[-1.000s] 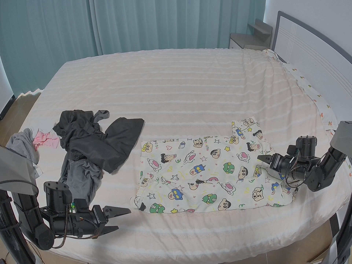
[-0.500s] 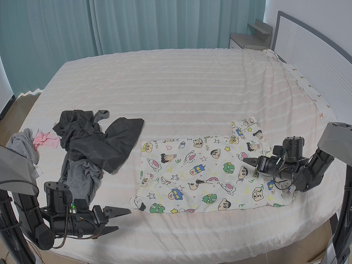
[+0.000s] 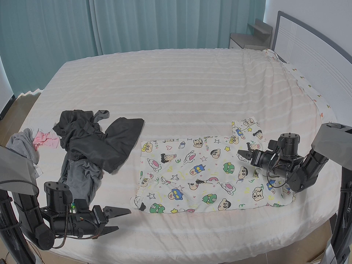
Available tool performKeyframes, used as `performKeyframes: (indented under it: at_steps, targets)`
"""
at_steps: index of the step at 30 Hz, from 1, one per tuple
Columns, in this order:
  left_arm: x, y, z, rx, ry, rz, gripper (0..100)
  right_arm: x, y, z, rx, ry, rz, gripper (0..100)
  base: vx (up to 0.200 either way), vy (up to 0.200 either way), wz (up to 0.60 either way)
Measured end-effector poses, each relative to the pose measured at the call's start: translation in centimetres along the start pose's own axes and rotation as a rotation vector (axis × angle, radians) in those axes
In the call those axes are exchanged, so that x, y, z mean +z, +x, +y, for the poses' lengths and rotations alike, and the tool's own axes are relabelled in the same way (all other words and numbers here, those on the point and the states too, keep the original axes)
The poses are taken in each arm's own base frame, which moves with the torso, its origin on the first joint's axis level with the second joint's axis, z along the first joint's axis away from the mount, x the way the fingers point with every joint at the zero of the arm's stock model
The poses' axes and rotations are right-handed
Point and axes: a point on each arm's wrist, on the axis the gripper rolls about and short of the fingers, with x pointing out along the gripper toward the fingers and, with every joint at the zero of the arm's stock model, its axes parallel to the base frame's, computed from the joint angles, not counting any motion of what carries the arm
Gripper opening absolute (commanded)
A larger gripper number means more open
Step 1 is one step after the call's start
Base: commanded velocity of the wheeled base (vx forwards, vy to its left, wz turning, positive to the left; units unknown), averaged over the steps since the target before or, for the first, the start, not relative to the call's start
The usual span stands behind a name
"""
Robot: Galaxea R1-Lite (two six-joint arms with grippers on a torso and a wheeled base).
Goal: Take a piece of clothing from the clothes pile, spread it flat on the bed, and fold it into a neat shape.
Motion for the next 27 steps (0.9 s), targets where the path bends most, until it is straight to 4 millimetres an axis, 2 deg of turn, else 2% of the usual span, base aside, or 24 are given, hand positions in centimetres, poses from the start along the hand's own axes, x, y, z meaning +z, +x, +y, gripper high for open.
performKeyframes:
  at_steps: [5, 12, 21, 27]
  targets:
    - [0.0, 0.0, 0.0, 0.000, 0.000, 0.000, 100, 0.7, -1.2, -0.7, -0.027, 0.046, -0.016, 100, 0.000, 0.000, 0.00]
    - [0.0, 0.0, 0.0, 0.000, 0.000, 0.000, 100, 2.9, -4.9, -4.0, -0.053, 0.089, -0.006, 100, 0.000, 0.000, 0.00]
    - [0.0, 0.0, 0.0, 0.001, 0.000, -0.001, 100, 2.5, -9.8, -8.8, -0.004, 0.014, 0.102, 100, 0.000, 0.000, 0.00]
    - [0.0, 0.0, 0.0, 0.001, 0.000, -0.001, 100, 1.2, -10.9, -11.6, 0.037, 0.010, 0.145, 100, 0.000, 0.000, 0.00]
